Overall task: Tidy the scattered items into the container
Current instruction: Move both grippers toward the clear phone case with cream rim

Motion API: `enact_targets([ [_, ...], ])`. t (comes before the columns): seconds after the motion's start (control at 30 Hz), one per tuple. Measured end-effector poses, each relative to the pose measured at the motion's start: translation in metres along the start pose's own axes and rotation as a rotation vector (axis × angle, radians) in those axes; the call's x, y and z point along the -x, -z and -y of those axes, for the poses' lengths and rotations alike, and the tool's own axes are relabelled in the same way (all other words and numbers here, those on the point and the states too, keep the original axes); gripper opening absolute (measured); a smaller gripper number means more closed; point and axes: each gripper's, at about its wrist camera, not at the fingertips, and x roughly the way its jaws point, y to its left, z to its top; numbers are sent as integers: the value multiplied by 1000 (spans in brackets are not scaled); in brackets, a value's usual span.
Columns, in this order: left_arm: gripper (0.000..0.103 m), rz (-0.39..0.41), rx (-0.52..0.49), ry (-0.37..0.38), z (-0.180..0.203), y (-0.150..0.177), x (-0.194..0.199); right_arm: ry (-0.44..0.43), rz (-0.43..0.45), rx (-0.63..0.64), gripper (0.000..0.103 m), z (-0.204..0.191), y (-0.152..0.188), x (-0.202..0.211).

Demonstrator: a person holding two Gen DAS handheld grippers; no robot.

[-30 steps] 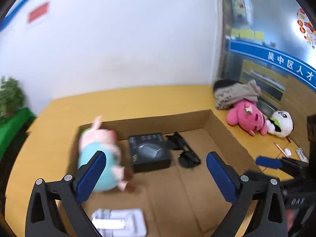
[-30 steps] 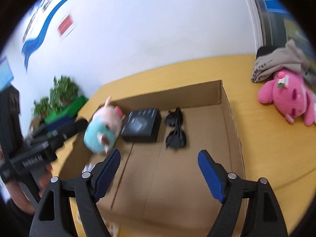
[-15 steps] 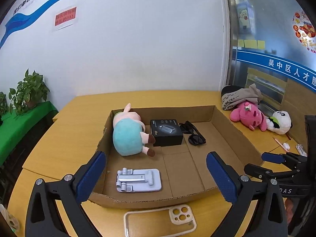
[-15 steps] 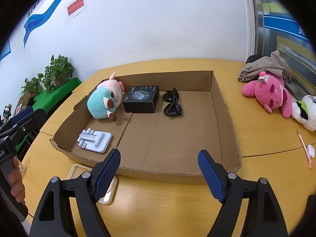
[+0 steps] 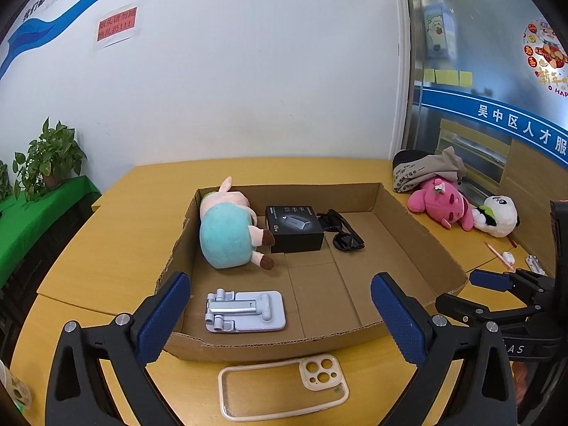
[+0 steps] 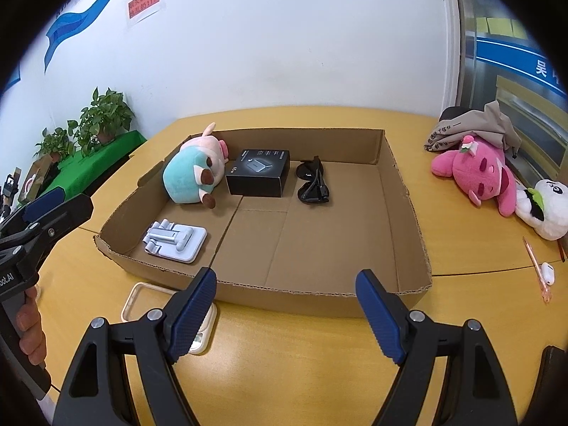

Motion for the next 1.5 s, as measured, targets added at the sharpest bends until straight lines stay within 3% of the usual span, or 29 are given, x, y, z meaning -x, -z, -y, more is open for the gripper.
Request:
enact_targets([
  [1.03, 103, -59, 20, -7, -14, 16, -9, -50, -39, -12, 81, 1, 6, -13],
  [1.5, 101, -264, 90, -33, -63, 86, -39, -220, -241, 7, 81, -43, 59, -69],
])
